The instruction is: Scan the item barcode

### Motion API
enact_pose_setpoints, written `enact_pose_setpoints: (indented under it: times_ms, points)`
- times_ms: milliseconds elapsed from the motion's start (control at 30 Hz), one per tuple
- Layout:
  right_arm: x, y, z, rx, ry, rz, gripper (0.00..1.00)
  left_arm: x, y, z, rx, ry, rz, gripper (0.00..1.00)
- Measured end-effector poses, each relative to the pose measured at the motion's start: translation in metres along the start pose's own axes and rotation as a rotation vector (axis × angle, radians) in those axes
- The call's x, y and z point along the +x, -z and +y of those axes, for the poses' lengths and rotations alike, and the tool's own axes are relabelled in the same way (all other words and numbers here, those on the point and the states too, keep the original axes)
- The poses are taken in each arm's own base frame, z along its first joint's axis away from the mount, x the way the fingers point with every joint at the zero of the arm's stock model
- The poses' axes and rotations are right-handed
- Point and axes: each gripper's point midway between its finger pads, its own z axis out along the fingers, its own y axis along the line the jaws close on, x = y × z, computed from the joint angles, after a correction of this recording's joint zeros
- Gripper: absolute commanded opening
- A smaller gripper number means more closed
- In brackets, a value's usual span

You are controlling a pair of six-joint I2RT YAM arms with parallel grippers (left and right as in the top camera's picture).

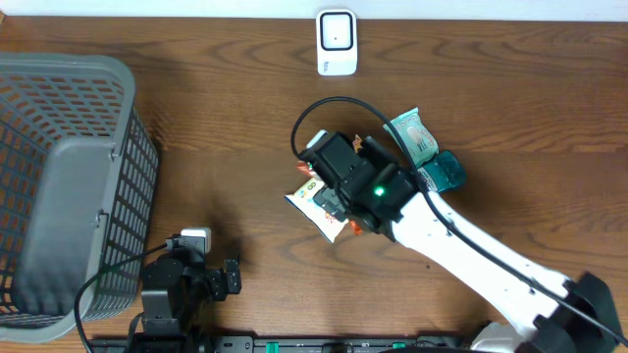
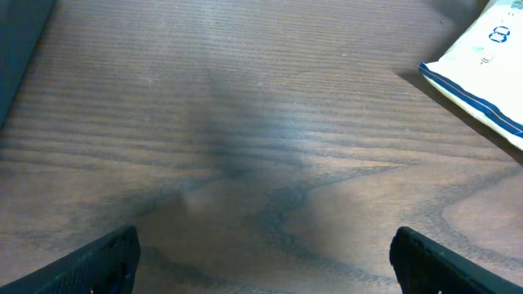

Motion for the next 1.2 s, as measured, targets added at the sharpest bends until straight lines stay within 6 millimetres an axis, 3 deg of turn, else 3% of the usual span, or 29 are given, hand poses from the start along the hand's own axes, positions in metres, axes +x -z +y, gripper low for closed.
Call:
enact_pose_setpoints:
  times_ms: [100, 200, 300, 400, 500, 633, 700, 767, 867, 1033, 1200]
  points:
    - [0.012, -0.031, 0.004, -0.033, 0.018, 0.044, 0.99, 0.000, 0.000, 0.000, 0.000, 0.000, 0.000, 0.98]
    - [0.035, -0.066, 0.024, -0.150, 0.035, 0.134, 0.99, 0.000, 0.000, 0.000, 0.000, 0.000, 0.000, 0.98]
    - [0.047, -0.084, 0.032, -0.222, -0.005, 0.176, 0.99, 0.000, 0.000, 0.000, 0.000, 0.000, 0.000, 0.98]
    - [0.043, -0.081, 0.030, -0.249, -0.055, 0.161, 0.99, 0.000, 0.000, 0.000, 0.000, 0.000, 0.000, 0.98]
    - [0.028, -0.066, 0.023, -0.259, -0.103, 0.118, 0.99, 0.000, 0.000, 0.000, 0.000, 0.000, 0.000, 0.98]
    - [0.002, -0.019, 0.003, -0.248, -0.163, -0.005, 0.99, 0.000, 0.000, 0.000, 0.000, 0.000, 0.000, 0.98]
    - [-0.001, 0.005, -0.006, -0.241, -0.178, -0.036, 0.99, 0.000, 0.000, 0.000, 0.000, 0.000, 0.000, 0.98]
    - [0.004, 0.016, -0.008, -0.242, -0.184, -0.029, 0.99, 0.000, 0.000, 0.000, 0.000, 0.000, 0.000, 0.98]
    - [0.019, 0.007, 0.000, -0.260, -0.180, 0.020, 0.99, 0.000, 0.000, 0.000, 0.000, 0.000, 0.000, 0.98]
    - [0.052, -0.032, 0.022, -0.371, -0.190, 0.147, 0.99, 0.000, 0.000, 0.000, 0.000, 0.000, 0.000, 0.98]
    - [0.071, -0.061, 0.007, -0.416, -0.272, 0.212, 0.91, 0.000, 0.000, 0.000, 0.000, 0.000, 0.000, 0.98]
